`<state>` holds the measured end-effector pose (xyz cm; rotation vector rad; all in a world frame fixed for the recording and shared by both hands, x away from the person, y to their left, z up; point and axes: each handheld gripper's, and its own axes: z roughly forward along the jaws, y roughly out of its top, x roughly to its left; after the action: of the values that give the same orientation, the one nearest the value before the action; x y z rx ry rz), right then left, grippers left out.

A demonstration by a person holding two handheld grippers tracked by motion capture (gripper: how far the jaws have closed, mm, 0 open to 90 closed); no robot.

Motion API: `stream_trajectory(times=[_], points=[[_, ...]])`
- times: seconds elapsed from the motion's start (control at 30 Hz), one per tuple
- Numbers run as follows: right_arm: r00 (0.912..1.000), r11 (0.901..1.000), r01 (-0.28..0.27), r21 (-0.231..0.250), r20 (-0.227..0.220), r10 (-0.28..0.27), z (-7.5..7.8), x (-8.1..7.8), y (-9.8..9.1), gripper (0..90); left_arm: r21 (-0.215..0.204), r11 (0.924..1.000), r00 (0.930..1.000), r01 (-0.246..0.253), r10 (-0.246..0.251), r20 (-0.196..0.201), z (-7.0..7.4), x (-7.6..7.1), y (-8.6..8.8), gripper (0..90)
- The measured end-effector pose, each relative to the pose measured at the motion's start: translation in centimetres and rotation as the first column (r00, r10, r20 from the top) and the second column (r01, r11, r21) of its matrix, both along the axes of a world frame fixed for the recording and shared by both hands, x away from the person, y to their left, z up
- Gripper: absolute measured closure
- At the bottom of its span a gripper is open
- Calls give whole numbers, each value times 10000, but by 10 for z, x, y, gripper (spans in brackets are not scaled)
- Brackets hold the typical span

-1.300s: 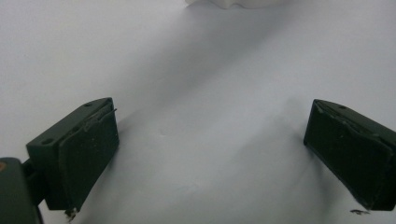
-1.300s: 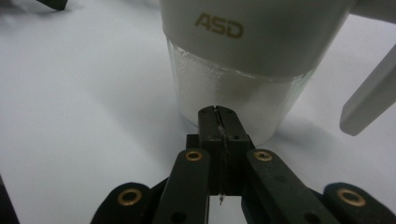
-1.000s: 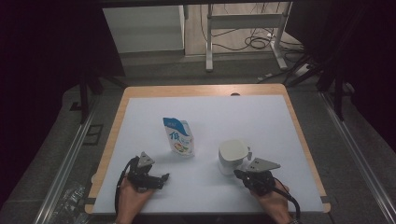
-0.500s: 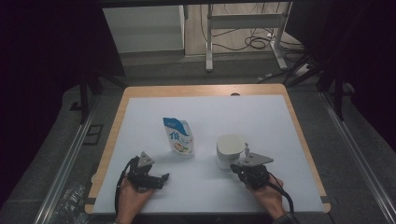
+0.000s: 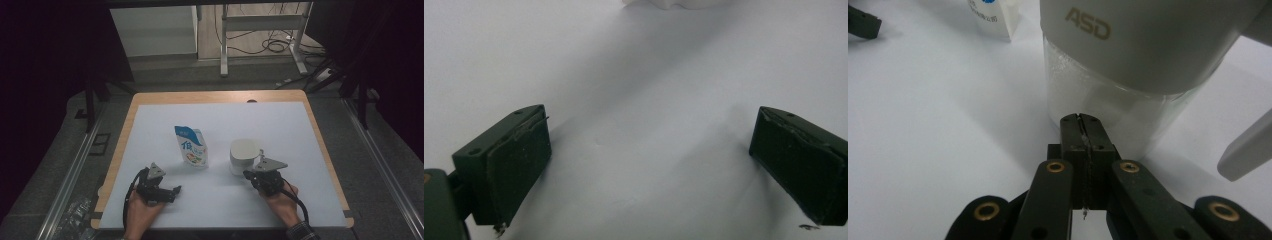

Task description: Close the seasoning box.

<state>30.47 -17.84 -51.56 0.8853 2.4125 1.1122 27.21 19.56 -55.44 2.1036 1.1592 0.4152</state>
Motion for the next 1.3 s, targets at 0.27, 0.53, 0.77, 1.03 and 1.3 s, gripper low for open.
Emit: stream_trajectory(times=[0.27,0.53,0.77,1.03,1.3], points=[[9999,9999,79,-72,91,-79,0,8,5,892,-5,10000,10000,-1,1,-1,0,0,0,32],[9997,9998,206,-66,111,-205,-1,16,8,892,-8,10000,10000,-2,2,-4,0,0,0,32],[9996,9997,221,-57,158,-220,-1,21,10,891,-6,10000,10000,-4,4,-3,0,0,0,32],[9993,9994,338,-83,191,-337,-1,28,12,891,-5,10000,10000,-2,2,-6,0,0,0,32],[9994,9995,287,-143,216,-284,-2,33,17,891,-2,10000,10000,-1,1,-7,0,0,0,32]])
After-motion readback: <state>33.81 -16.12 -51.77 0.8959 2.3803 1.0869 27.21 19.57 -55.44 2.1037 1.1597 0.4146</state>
